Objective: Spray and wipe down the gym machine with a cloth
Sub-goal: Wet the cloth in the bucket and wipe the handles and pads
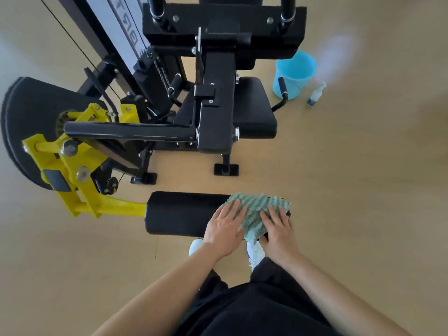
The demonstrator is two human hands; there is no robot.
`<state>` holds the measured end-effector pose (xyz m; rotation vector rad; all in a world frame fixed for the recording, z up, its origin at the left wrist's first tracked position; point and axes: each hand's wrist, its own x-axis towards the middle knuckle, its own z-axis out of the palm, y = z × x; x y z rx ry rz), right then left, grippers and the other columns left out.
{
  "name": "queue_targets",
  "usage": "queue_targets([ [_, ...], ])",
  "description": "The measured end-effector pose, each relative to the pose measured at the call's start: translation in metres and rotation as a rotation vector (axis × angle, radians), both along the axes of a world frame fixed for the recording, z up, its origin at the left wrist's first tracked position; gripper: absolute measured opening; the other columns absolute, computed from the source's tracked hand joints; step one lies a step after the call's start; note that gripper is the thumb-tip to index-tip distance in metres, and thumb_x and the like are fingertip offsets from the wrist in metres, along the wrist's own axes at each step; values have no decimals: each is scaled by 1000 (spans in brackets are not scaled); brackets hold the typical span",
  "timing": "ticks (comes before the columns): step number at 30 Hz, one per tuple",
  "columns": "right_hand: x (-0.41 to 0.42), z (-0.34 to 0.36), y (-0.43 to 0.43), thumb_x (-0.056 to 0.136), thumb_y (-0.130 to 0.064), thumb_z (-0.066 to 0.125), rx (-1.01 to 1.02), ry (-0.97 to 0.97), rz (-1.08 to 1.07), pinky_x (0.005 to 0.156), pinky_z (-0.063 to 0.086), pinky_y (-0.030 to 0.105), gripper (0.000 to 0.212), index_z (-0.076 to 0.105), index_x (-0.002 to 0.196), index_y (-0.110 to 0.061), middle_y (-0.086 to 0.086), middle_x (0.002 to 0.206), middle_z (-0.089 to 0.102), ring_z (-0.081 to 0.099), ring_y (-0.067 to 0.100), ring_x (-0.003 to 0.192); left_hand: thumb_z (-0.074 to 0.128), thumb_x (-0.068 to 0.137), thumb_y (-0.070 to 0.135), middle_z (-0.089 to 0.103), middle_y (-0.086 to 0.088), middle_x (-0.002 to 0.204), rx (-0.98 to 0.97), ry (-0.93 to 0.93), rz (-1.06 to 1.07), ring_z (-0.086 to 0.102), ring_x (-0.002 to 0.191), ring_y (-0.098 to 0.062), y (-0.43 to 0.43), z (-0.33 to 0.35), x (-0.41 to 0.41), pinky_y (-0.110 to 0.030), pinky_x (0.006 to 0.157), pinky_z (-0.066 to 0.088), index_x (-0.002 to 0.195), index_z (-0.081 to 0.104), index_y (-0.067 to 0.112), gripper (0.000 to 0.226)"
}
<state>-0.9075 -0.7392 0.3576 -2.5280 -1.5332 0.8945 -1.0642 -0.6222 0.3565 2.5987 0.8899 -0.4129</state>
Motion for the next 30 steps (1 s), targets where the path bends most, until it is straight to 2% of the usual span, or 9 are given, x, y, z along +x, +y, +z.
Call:
queue_targets([
  [5, -71, 1, 21, 99, -32, 58, 20, 72, -26, 127, 10, 45, 68, 28, 160, -31, -1, 172, 2, -14, 28, 157, 31, 109, 46, 6, -5, 172, -7, 37, 3, -1, 159, -19, 41, 2, -54, -35, 130, 1, 164, 11, 15, 66],
  [8, -113, -1, 36, 99, -31, 59, 72, 141, -32, 127, 6, 43, 69, 28, 160, -31, -5, 171, 4, -17, 21, 155, 36, 108, 43, 12, -6, 172, 19, 16, 48, 6, 159, -19, 65, 2, -101, -33, 127, 3, 164, 17, 15, 66],
  [12, -148, 6, 46, 99, -24, 61, 139, 332, -105, 128, 17, 39, 67, 32, 160, -25, -8, 171, 14, 6, 12, 158, 45, 104, 40, 19, -9, 170, 78, 58, 136, 14, 158, -23, 88, -1, -155, -39, 128, 14, 162, 24, 13, 67],
  [15, -155, 3, 39, 98, -24, 63, 168, 409, -229, 123, 31, 39, 65, 37, 157, -28, -10, 167, 24, 21, 13, 155, 54, 99, 41, 36, -12, 164, 151, 64, 266, 30, 152, -30, 95, 5, -165, -46, 121, 32, 151, 47, 13, 59],
  [17, -146, -2, 29, 97, -27, 64, 185, 365, -322, 120, 35, 40, 61, 44, 154, -28, -8, 164, 31, 29, 19, 151, 60, 96, 38, 43, -11, 160, 171, -29, 350, 37, 147, -33, 94, 8, -159, -51, 113, 39, 143, 57, 15, 51],
  [20, -113, -5, 17, 95, -25, 68, 273, 175, -489, 114, 39, 42, 51, 57, 144, -16, 6, 158, 43, 39, 31, 140, 52, 102, 42, 25, -6, 168, 51, -91, 341, 21, 155, -31, 89, 5, -141, -52, 121, 27, 155, 40, 23, 58],
  [23, -69, -6, 8, 95, -26, 68, 286, 67, -717, 113, 37, 47, 57, 50, 147, -10, 15, 157, 40, 37, 38, 140, 30, 106, 54, -4, -1, 173, -43, 69, 266, -8, 159, -28, 84, -6, -117, -52, 128, -3, 163, 8, 36, 64],
  [26, -28, -11, 5, 97, -29, 66, 243, 70, -804, 111, 35, 45, 66, 39, 152, -5, 18, 157, 38, 36, 38, 140, 19, 107, 54, -8, 0, 172, -27, 149, 262, -17, 157, -32, 72, -14, -93, -57, 124, -14, 163, -6, 38, 64],
  [30, 5, -30, 6, 99, -30, 63, 194, 227, -818, 114, 36, 44, 65, 37, 153, -6, 14, 153, 46, 42, 34, 140, 15, 107, 55, -8, 2, 172, -24, 144, 180, -20, 156, -35, 43, -13, -51, -59, 123, -15, 162, -12, 38, 63],
])
